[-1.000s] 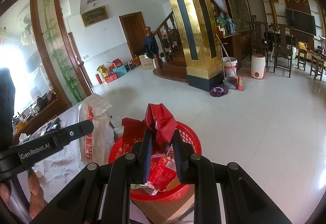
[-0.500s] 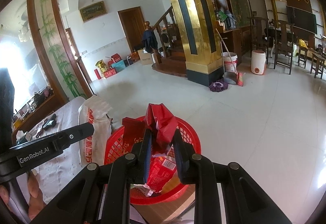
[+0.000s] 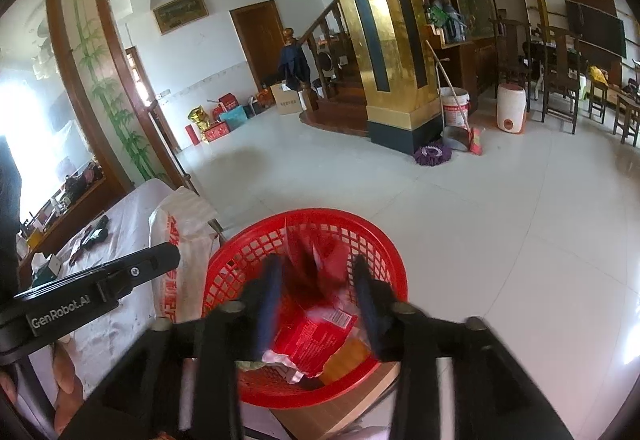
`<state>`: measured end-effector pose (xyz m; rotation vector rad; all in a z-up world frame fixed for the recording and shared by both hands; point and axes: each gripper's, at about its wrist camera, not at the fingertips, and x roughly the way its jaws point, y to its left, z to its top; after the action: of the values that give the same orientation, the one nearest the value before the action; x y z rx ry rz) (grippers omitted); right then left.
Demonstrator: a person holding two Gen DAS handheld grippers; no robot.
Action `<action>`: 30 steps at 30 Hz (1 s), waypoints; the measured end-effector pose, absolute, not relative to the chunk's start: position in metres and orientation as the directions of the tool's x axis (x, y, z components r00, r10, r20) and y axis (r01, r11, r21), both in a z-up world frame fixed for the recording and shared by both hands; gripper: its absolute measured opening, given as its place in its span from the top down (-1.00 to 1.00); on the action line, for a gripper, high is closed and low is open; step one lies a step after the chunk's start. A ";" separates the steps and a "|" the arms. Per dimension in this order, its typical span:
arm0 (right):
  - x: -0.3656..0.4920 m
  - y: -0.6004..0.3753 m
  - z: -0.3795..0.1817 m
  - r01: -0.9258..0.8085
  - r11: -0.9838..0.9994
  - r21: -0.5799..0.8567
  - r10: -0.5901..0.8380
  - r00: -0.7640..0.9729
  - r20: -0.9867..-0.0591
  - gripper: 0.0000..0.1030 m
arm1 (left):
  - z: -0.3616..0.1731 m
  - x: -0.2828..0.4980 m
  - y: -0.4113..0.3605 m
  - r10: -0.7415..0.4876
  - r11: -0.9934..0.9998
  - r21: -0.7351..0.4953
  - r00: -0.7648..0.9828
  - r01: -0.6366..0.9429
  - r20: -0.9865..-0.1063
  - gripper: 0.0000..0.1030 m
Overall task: Collect trash
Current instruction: 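Move both open tools back over the table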
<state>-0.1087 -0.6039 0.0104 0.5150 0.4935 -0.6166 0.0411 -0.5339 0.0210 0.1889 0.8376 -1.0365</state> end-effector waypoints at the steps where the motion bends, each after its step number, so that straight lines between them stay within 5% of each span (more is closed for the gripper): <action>1: -0.110 -0.602 0.011 0.647 0.699 0.304 -0.411 0.712 -0.570 0.00 | 0.021 0.042 -0.532 -0.684 0.526 -0.237 0.241 0.816 -0.688 0.44; 3: -0.115 -0.601 0.013 0.644 0.698 0.314 -0.412 0.719 -0.559 0.00 | 0.025 0.039 -0.526 -0.694 0.533 -0.237 0.259 0.812 -0.672 0.17; 9: -0.128 -0.585 0.029 0.621 0.713 0.326 -0.407 0.745 -0.528 -0.01 | 0.049 0.033 -0.491 -0.721 0.545 -0.258 0.289 0.798 -0.630 0.08; 17: -0.139 -0.526 0.070 0.503 0.782 0.368 -0.353 0.844 -0.403 -0.27 | 0.096 0.013 -0.371 -0.701 0.671 -0.269 0.473 0.691 -0.534 -0.35; 30: -0.081 -0.387 0.103 0.116 0.933 0.341 -0.006 0.951 -0.309 -0.47 | 0.099 0.030 -0.162 -0.472 0.881 -0.336 0.680 0.334 -0.562 -0.38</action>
<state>-0.0813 -0.3872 0.1028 0.3642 0.3094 -0.0632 0.0297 -0.1625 0.0988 -0.2130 0.6878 -0.4560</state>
